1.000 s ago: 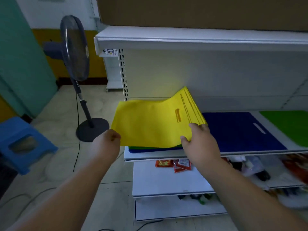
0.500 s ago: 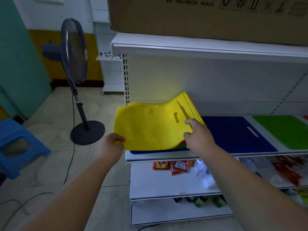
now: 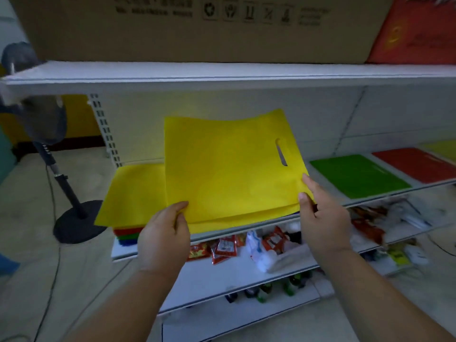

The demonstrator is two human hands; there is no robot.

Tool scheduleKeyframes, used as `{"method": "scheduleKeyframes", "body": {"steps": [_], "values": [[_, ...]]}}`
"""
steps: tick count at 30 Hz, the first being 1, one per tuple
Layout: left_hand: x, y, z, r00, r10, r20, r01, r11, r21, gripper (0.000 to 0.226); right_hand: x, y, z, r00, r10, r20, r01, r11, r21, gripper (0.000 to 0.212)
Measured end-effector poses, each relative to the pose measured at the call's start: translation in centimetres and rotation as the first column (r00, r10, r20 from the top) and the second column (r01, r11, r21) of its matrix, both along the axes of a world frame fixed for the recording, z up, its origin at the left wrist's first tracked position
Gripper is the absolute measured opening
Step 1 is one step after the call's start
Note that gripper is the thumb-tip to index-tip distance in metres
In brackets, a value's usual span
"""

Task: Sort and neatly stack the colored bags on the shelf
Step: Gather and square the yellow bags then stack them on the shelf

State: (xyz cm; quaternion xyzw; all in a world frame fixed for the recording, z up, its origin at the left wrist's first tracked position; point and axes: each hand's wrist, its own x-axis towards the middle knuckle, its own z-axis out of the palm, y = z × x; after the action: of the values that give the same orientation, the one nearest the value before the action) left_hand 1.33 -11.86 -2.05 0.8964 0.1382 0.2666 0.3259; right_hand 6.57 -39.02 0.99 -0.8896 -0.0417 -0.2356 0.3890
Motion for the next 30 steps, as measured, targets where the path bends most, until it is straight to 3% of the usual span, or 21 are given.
{"method": "scheduleKeyframes", "body": {"steps": [13,22,30], "values": [[13.0,-37.3,0.3,0.916,-0.4,0.016,0.4,0.916,-0.001,0.035,1.0,-37.5,0.6,0.928,-0.371,-0.028,0.372,0.928,0.024,0.043],[25.6,-57.1,-1.8,0.819,-0.572,-0.038,0.571,0.82,-0.046,0.037,8.8,-55.9,-2.6,0.833,-0.545,-0.09,0.549,0.836,0.022,0.042],[35.5,-75.2,-0.7,0.717,-0.694,-0.064,0.686,0.719,-0.116,0.037,14.3,-71.6,-1.1,0.733,-0.674,-0.091,0.678,0.735,0.01,0.041]]}}
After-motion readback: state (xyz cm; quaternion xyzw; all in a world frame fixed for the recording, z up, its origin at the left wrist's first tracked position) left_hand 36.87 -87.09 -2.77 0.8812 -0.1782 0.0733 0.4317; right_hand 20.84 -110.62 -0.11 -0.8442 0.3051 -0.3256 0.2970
